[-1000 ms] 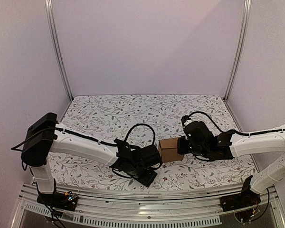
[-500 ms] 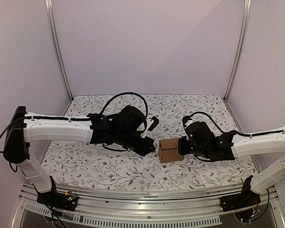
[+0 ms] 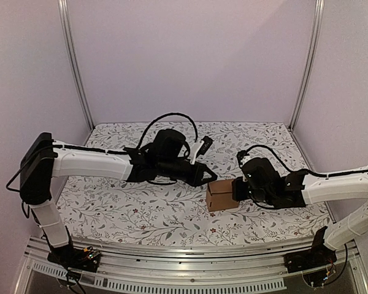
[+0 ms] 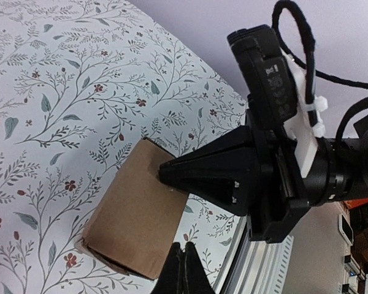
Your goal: Fold the paper box
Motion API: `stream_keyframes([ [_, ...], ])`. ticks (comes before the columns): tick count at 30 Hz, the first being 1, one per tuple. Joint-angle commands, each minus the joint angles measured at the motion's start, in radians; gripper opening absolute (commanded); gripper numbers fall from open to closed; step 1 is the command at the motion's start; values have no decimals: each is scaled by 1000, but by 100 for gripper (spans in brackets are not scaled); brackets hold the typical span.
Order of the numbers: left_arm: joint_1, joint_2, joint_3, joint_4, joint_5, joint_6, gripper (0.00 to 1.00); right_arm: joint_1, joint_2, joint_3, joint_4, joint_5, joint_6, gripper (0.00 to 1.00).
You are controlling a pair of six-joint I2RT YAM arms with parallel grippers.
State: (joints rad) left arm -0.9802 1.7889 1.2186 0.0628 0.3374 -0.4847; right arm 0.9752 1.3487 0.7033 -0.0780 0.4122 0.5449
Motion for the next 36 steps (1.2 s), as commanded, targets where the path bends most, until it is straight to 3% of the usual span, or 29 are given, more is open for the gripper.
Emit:
stream_keyframes([
  [1, 23, 61, -43, 112, 56, -36, 0, 0, -21, -30, -54, -5, -5, 0],
  [9, 25, 149, -109, 120, 49, -72, 0, 0, -26, -26, -62, -9, -8, 0],
  [17, 25, 101, -140, 18, -47, -9, 0, -10, -78, 18, -99, -9, -42, 0],
  [27, 25, 90, -139, 11, -44, 5, 0, -105, -190, 78, -111, -183, -115, 0],
  [36, 24, 84, -153, 29, -41, -1, 0, -139, -95, -25, 14, -267, -58, 0],
])
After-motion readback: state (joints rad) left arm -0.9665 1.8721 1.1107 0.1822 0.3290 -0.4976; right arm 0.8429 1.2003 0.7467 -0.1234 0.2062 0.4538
